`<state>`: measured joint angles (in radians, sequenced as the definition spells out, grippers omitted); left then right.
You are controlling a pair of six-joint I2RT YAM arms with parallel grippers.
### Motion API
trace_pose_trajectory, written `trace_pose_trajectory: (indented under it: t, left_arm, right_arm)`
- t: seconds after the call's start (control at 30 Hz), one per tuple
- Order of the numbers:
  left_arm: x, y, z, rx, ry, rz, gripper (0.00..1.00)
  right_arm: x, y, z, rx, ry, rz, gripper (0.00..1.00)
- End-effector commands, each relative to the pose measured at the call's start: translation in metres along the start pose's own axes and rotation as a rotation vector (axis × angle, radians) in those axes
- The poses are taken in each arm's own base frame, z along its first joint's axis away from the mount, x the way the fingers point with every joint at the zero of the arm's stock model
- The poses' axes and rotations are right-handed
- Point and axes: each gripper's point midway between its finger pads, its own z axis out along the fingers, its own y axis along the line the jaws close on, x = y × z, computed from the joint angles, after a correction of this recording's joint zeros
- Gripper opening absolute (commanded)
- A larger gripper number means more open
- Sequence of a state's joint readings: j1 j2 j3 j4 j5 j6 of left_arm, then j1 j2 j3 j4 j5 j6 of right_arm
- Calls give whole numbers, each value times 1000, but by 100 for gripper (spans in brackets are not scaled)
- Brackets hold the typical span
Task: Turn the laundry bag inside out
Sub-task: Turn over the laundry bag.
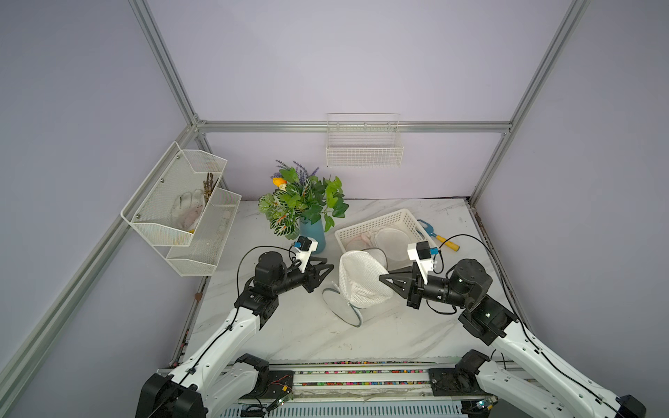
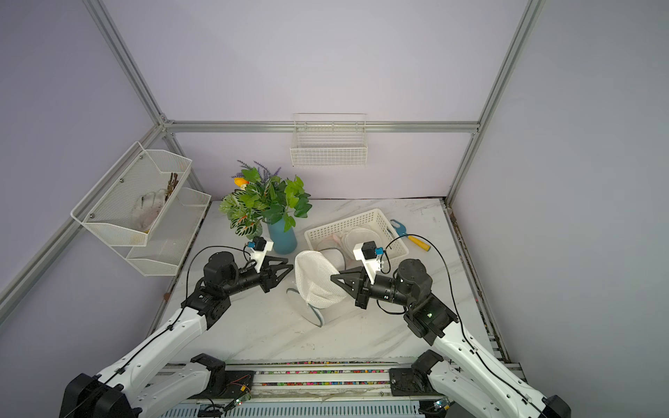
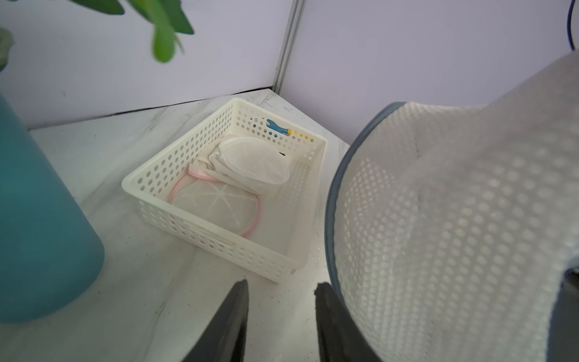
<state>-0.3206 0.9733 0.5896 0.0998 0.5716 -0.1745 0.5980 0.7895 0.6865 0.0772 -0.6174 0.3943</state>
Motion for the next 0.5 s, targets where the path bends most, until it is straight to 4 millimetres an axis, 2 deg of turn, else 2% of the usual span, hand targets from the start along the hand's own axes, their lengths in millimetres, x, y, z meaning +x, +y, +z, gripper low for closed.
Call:
trace_pose_trajectory:
  t: [0.0,0.07,0.13,0.23,0.37,0.47]
  left_arm:
    - [-36,14,-22,-162,-127,95,62]
    - [-48,27,-39,-284,-187,88,66]
    - [-56,21,-49,-286,-246,132,68]
    - [-61,-10,-55,-145,-320,205,69]
    - [-51,-60,-60,87,-338,357,73]
    - [-41,-75,-60,154,-332,409,79]
  right_arm:
    - [-42,-6,-10,79,-203,204,0]
    - [-54,-16,-16,133,-275,270,0]
    - [-62,-22,-17,157,-318,341,0]
    - [-73,-22,-11,119,-347,452,0]
    - [-84,-9,-2,30,-338,506,0]
    - [-92,-2,1,-11,-337,519,0]
